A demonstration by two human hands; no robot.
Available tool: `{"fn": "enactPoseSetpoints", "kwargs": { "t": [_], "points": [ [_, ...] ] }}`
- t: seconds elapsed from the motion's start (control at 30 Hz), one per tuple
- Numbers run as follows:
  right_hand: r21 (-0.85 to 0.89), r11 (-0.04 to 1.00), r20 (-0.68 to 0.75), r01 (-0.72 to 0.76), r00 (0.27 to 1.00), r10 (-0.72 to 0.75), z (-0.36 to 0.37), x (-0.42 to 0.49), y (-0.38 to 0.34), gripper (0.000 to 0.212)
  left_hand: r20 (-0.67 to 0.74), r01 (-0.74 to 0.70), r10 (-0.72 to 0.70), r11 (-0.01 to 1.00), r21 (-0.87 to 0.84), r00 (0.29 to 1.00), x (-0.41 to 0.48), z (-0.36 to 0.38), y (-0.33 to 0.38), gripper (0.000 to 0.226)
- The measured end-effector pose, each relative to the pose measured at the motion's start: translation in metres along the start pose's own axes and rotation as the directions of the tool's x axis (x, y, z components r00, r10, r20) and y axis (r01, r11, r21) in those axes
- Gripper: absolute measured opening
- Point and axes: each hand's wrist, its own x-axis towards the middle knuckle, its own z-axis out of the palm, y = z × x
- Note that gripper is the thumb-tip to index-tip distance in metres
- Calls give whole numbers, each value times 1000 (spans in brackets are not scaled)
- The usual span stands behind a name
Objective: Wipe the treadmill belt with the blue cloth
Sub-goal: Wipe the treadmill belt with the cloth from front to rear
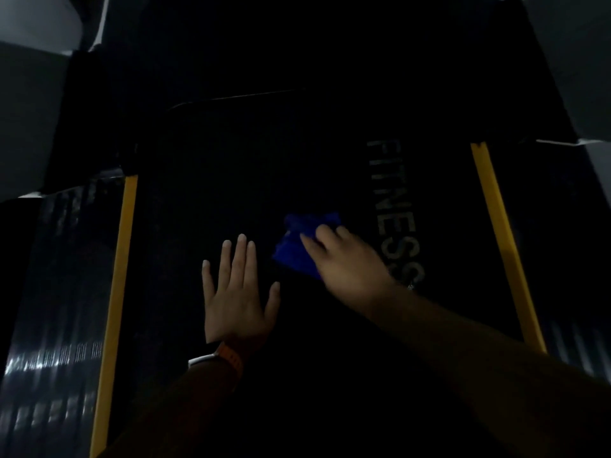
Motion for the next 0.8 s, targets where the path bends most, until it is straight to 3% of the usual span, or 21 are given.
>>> {"fn": "enactPoseSetpoints", "kwargs": {
  "t": [0.03,0.07,0.13,0.17,0.23,0.27,0.33,0.37,0.4,0.47,0.5,0.57,0.6,0.63,0.67,0.7,0.73,0.8],
  "points": [
    [-45,999,13,22,1000,-22,-5,3,25,52,9,2,-2,1000,-3,1000,0,-1,0,79],
    [-69,995,3,-78,997,79,-9,6,50,53,16,5,-5,1000,-5,1000,1,-2,0,79],
    [-92,895,-25,-437,899,437,-15,3,77,55,29,12,-12,1000,2,1000,2,-1,2,79],
    [-124,840,-47,-528,849,526,-14,-1,67,57,35,17,-17,1000,10,999,1,-1,2,80],
    [-46,894,0,-446,895,446,-6,-8,24,60,52,14,-14,1000,9,999,1,-1,1,81],
    [-24,956,49,-293,955,294,-2,-16,5,62,57,12,-12,1000,0,998,0,-2,-1,81],
    [-62,998,68,-4,998,8,-2,-22,28,64,30,4,-4,1000,-6,1000,0,-3,-3,81],
    [-102,995,90,-12,996,21,-7,-21,55,64,15,5,-5,1000,-1,1000,1,-2,-2,80],
    [-129,981,38,-144,988,150,-13,-19,82,63,9,8,-8,1000,5,1000,1,-1,0,79],
    [-106,852,-12,-513,857,515,-23,-25,93,55,14,16,-17,1000,15,1000,1,2,2,79],
    [-87,811,-44,-579,815,577,-20,-27,77,53,16,24,-24,1000,17,1000,1,2,3,79],
    [13,906,-32,-422,906,423,-6,-32,18,58,26,23,-24,1000,17,999,0,1,3,79],
    [42,966,7,-257,966,257,0,-37,2,64,28,16,-16,1000,15,999,-1,0,2,79],
    [72,991,96,-114,990,107,-1,-38,10,67,23,9,-9,1000,15,1000,0,-1,2,79],
    [38,999,95,-13,995,9,-8,-36,34,66,17,5,-5,1000,17,1000,0,-2,3,78],
    [-24,998,69,-65,995,66,-16,-30,69,63,11,1,-1,1000,22,1000,0,-2,4,77],
    [-56,961,-19,-270,963,270,-22,-25,105,62,6,-9,9,1000,25,1000,0,-1,5,75],
    [20,767,-67,-641,765,641,-27,-24,128,61,1,-40,40,999,30,999,1,1,6,73]
  ]
}}
